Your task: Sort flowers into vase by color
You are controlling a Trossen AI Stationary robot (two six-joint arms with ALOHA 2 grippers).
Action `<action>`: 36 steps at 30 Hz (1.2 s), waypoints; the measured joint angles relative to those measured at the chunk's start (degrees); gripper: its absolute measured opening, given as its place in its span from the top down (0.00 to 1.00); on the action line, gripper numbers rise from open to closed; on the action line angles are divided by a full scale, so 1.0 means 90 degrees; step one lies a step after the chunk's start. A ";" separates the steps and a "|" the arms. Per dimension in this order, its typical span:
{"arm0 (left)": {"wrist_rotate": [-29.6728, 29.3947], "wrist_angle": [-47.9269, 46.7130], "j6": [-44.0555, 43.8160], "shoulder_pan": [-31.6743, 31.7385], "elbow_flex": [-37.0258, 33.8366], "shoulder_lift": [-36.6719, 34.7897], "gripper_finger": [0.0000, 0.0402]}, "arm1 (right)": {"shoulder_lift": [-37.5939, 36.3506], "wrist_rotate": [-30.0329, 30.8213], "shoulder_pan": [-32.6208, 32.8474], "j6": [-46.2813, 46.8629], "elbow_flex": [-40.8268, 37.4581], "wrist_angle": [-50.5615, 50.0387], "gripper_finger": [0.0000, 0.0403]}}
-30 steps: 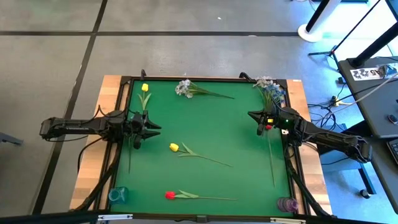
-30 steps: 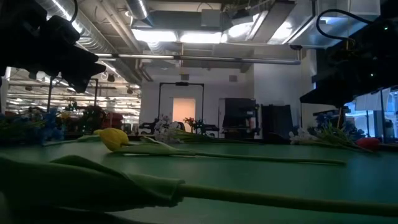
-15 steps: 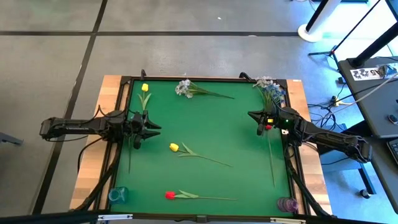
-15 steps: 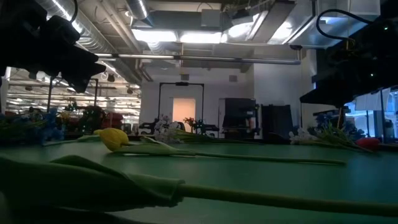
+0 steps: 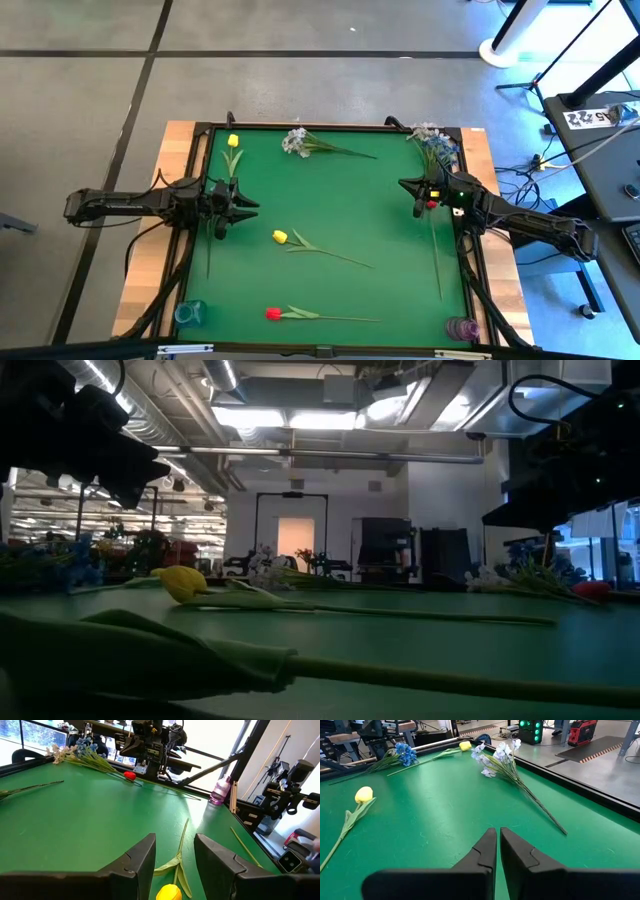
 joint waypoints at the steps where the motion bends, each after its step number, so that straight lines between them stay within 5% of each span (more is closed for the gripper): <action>1: 0.0000 0.0002 0.0000 0.0001 0.0002 0.0000 0.67 | 0.0000 -0.0001 0.0001 -0.0002 0.0000 0.0000 0.94; 21: 0.0000 0.0001 0.0000 -0.0001 0.0000 -0.0002 0.67 | -0.0002 0.0001 0.0001 -0.0011 0.0000 0.0002 0.94; 29: 0.0001 -0.0001 0.0000 -0.0001 0.0001 0.0000 0.67 | -0.0005 0.2907 -0.0132 -0.1396 0.0000 0.0937 0.94; 33: 0.0000 0.0002 0.0000 0.0000 0.0001 -0.0002 0.67 | -0.0003 0.3482 -0.0125 -0.1389 0.0000 0.0991 0.94; 36: 0.0000 0.0001 0.0000 0.0002 0.0002 -0.0002 0.67 | -0.0005 0.3123 -0.0127 -0.0754 0.0000 0.0992 0.94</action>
